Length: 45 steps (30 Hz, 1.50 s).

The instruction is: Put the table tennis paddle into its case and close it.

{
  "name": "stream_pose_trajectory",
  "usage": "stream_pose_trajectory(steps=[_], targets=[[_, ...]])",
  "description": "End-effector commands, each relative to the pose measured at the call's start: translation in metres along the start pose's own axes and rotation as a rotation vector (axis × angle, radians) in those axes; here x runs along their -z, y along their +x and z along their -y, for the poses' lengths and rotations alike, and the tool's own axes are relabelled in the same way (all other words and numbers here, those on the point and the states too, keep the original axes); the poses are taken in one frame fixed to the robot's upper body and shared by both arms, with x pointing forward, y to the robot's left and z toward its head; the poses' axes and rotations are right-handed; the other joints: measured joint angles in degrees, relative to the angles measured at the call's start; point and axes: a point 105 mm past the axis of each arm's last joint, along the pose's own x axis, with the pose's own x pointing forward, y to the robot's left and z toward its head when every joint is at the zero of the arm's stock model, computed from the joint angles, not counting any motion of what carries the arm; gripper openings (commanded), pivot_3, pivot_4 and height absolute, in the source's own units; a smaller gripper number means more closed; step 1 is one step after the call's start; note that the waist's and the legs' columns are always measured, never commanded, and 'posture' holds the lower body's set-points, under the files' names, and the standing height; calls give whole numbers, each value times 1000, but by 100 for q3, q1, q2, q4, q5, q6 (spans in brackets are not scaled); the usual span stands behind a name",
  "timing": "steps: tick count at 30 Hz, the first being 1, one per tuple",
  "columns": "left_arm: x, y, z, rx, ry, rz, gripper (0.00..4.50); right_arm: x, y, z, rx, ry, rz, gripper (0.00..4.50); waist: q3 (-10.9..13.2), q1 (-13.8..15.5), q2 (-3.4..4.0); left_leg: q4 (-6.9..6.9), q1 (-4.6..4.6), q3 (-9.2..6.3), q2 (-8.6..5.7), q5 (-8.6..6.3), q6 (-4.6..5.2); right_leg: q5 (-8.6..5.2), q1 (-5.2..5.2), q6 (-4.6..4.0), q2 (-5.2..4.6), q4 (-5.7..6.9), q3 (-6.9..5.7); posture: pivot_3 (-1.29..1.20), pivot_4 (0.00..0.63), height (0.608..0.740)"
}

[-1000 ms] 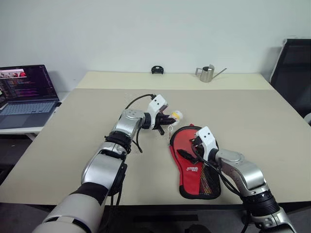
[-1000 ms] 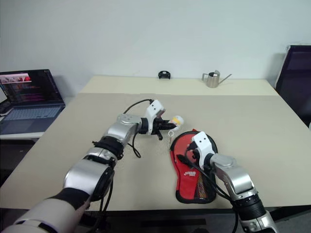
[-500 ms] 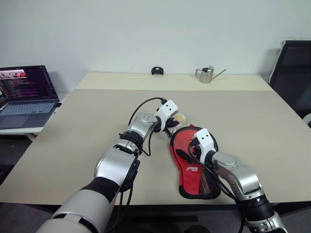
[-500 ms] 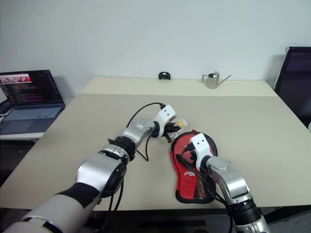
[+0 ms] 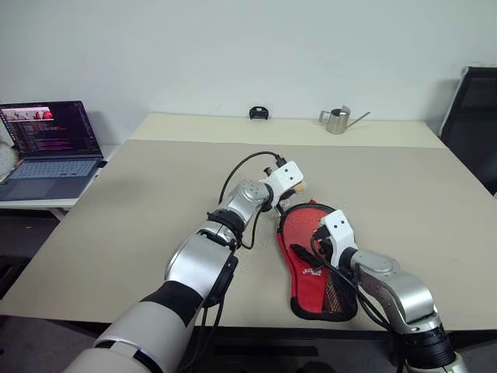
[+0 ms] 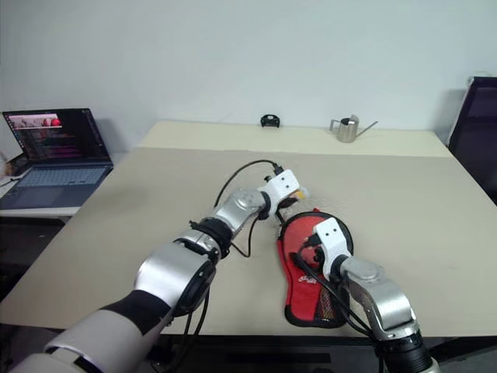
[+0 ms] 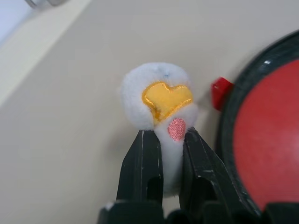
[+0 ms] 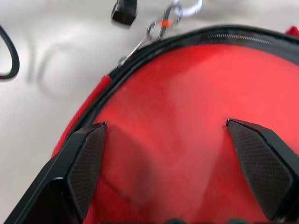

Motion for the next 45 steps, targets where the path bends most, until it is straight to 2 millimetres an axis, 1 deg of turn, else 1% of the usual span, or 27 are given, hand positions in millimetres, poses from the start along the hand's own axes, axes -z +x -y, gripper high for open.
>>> stream_pose_trajectory(steps=[1, 10, 16, 18, 22, 25, 27, 28, 30, 32, 37, 42, 44, 45], targets=[[-35, 1, -13, -83, 66, 86, 130, 48, -5, -7, 0, 100, -197, 4500, 0, 19, 0, -4, -1, 0, 0, 0, 0, 0, 0, 0, 0, -4, 0, 0, 150, 740], [-60, 7, -9, -164, 138, 127, 130, 55, -19, -26, 28, 166, -204, 4500, 0, 33, -1, -19, -9, -6, 0, 0, -1, 0, -1, 1, 0, -31, -7, 0, 150, 740], [-67, 10, -6, -190, 171, 128, 130, 58, -24, -40, 41, 206, -200, 4500, 0, 30, -1, -44, -7, -8, -1, 1, -2, 1, 0, 3, 0, -50, -11, 0, 150, 740], [-69, 9, -8, -211, 175, 131, 130, 58, -25, -45, 44, 214, -197, 4500, -1, 31, -2, -62, -4, -8, -3, 2, -4, 2, -1, 3, -1, -58, -11, 0, 150, 740], [-82, 8, -14, -272, 222, 148, 130, 55, -26, -47, 64, 232, -186, 4500, 0, 29, -1, -75, -6, -7, -3, 3, -6, 1, -9, 3, -1, -64, -8, 0, 150, 740], [-88, 6, -19, -311, 249, 150, 130, 54, -26, -49, 67, 236, -185, 4500, 0, 29, -2, -78, -7, -6, -4, 3, -6, 1, -11, 4, -2, -66, -8, 0, 150, 740], [-90, 7, -19, -316, 274, 146, 130, 55, -27, -49, 71, 238, -185, 4500, 0, 29, -1, -78, -6, -6, -5, 3, -6, 1, -11, 4, -2, -66, -8, 0, 150, 740], [-91, 8, -16, -305, 283, 147, 130, 55, -28, -49, 73, 240, -186, 4500, 0, 29, -1, -78, -6, -6, -5, 3, -6, 1, -11, 4, -2, -66, -8, 0, 150, 740], [-89, 12, -5, -268, 289, 145, 130, 56, -27, -49, 76, 243, -186, 4500, 0, 29, -1, -78, -6, -6, -6, 3, -6, 1, -11, 5, -1, -66, -10, 0, 150, 740], [-83, 16, 5, -227, 287, 129, 130, 56, -26, -49, 78, 243, -185, 4500, 0, 30, -1, -78, -6, -6, -7, 3, -6, 1, -11, 5, -1, -66, -11, 0, 150, 740], [-57, 25, 36, -76, 253, 56, 130, 52, -22, -46, 82, 243, -171, 4500, -2, 20, 0, -80, -1, -1, -7, 3, -6, 0, -10, 5, 0, -65, -16, 0, 150, 740], [-39, 26, 49, 17, 175, 6, 130, 52, -20, -45, 75, 235, -172, 4500, -2, -7, 0, -82, 7, 2, -6, 3, -5, 0, -7, 5, 1, -63, -15, 0, 150, 740], [-38, 25, 47, 18, 149, 4, 879, 53, -20, -44, 70, 225, -178, 4500, -2, -7, 0, -81, 6, 2, -6, 3, -5, 0, -7, 5, 1, -63, -15, 0, 150, 740], [-37, 25, 46, 18, 138, 4, 1186, 53, -20, -44, 68, 222, -181, 4500, -3, -7, -1, -81, 7, 2, -6, 3, -5, 0, -6, 5, 1, -63, -14, 0, 150, 740]])
